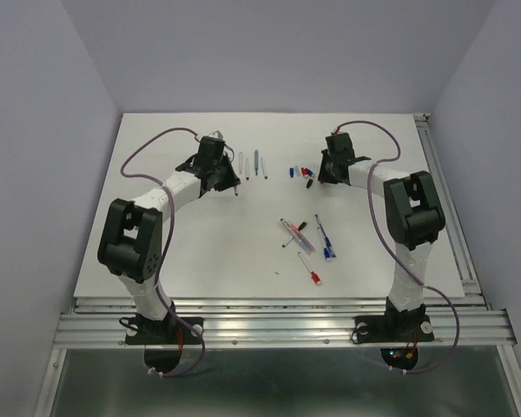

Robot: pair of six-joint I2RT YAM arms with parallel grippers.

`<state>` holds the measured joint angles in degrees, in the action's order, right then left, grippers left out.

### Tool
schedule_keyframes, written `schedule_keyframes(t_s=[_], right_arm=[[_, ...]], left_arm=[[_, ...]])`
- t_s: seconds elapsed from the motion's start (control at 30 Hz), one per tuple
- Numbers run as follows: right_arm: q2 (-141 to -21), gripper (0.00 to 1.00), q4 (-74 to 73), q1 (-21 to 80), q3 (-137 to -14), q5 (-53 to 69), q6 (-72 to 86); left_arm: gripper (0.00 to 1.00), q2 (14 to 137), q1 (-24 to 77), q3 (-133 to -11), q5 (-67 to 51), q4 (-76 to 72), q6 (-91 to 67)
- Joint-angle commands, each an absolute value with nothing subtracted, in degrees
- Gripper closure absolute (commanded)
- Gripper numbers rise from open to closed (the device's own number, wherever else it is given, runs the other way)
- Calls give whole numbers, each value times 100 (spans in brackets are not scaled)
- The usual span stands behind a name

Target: Open the pen caps

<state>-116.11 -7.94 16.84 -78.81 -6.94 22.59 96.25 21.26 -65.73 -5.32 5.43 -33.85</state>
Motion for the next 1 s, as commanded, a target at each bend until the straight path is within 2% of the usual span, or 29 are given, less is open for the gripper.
schedule_keyframes(t_s=[0.0,0.1,0.23,0.33,0.43,0.53,0.8,0.93,0.97], right_arm=[[-11698,87,-879,1644,-8297,-844,2136],[-11830,84,-870,1643,-8323,-738,2180],[-11900,74,-905,1644,-8315,-668,2302],[-11857,63,-888,1635,-8262,-580,2390],[-11751,54,-923,1635,-8244,-589,2461],[-11550,49,-1010,1635,-8183,-703,2697],[-10320,48,-958,1635,-7621,-993,2900],[-9546,41,-905,1643,-7076,-791,2988],[-9371,36,-897,1635,-6962,-748,3040]], left_arm=[[97,10080,2092,-7180,-316,1002,-3085],[95,10353,2074,-7461,-308,1072,-2980],[94,10678,2066,-7857,-123,1283,-2909],[89,10889,2057,-8138,-44,1388,-2830],[88,11135,2057,-8358,175,1573,-2742],[88,11320,2048,-8586,334,1679,-2681],[88,11804,2021,-8991,457,1758,-2716],[84,11944,2021,-9114,439,1758,-2698],[82,11970,2021,-9158,457,1775,-2698]])
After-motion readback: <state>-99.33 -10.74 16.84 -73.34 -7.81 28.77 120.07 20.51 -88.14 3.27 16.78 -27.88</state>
